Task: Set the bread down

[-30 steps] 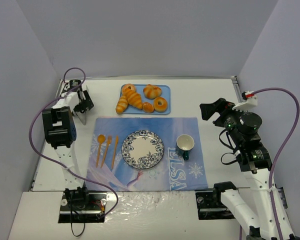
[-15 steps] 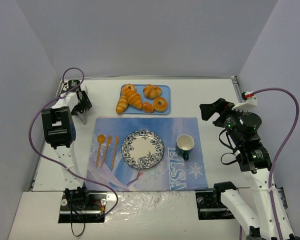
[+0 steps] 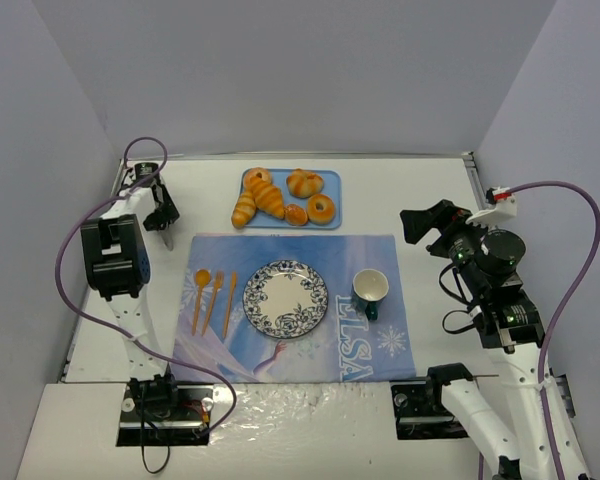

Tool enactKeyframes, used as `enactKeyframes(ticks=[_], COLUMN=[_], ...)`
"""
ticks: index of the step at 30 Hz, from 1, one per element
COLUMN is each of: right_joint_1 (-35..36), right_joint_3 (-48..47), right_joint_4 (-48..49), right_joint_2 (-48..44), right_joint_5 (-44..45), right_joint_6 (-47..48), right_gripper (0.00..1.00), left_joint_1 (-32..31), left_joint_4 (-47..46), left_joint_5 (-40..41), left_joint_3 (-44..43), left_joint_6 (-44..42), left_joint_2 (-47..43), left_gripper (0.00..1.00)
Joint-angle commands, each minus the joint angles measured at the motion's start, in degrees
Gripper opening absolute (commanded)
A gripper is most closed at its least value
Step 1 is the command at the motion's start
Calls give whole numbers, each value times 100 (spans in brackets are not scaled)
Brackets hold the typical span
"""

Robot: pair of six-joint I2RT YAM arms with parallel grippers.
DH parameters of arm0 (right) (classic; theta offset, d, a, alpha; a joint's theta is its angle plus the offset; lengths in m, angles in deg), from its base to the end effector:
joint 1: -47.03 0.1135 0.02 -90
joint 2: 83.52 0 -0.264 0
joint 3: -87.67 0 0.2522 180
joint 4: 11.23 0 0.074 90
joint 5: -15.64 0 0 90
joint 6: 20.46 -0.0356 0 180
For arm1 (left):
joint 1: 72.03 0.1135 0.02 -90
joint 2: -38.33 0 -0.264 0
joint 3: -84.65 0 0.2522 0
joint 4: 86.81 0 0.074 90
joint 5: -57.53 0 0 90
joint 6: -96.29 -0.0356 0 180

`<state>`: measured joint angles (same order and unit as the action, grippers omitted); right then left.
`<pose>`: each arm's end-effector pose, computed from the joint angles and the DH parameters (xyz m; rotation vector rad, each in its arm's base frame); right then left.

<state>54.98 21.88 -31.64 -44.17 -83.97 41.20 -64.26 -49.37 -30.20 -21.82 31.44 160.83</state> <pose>0.1479 0.0267 0.4046 0.1270 1.4938 0.6358 0.4650 0.0649 0.1785 -0.7254 2.3973 -0.0758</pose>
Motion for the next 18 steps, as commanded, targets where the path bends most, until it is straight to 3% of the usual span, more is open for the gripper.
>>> enactKeyframes(ticks=[1, 11, 18], right_joint_1=[-1, -4, 5], right_joint_3=[14, 53, 79], right_joint_4=[513, 456, 455], right_joint_2=[-65, -180, -191], right_joint_5=[-129, -147, -164], right_joint_6=[-72, -85, -110], right_gripper=[100, 100, 100], left_joint_1=[-33, -534, -601], left_joint_4=[4, 248, 303], left_joint_5=[-107, 612, 687], left_joint_3=[83, 128, 253], left_joint_6=[130, -119, -90], left_joint_2=[-724, -1577, -2107], left_gripper=[43, 43, 43])
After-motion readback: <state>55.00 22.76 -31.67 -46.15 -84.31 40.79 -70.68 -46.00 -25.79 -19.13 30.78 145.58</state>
